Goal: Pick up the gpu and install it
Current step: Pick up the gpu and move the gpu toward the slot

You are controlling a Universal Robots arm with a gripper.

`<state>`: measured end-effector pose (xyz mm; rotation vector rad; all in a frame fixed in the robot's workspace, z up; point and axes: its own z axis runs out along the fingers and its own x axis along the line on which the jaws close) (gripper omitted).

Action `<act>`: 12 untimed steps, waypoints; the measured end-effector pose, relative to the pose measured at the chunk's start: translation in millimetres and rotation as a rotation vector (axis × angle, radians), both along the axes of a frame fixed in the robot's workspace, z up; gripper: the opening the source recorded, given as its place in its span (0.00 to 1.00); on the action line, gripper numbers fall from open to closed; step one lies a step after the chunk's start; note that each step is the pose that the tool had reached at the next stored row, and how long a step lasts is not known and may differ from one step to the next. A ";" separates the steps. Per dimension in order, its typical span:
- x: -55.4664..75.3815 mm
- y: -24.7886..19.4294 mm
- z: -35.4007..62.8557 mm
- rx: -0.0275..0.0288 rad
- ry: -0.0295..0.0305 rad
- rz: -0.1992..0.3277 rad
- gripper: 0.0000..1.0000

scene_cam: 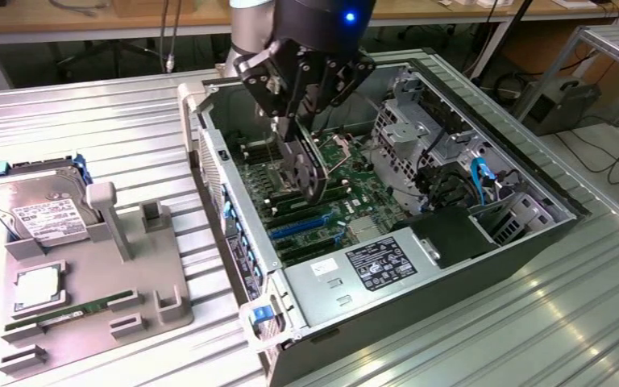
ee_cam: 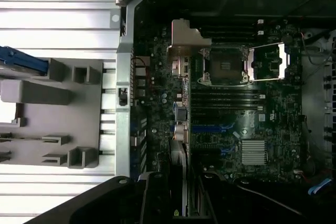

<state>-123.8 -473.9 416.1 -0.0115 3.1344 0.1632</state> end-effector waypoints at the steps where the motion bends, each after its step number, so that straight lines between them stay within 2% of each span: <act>1: 5.0 0.5 -2.0 -0.0012 0.0000 0.000 0.26; 10: 50.7 6.3 -20.2 -0.0143 0.0003 0.000 0.26; 12: 59.7 7.1 -23.9 -0.0157 0.0003 0.000 0.26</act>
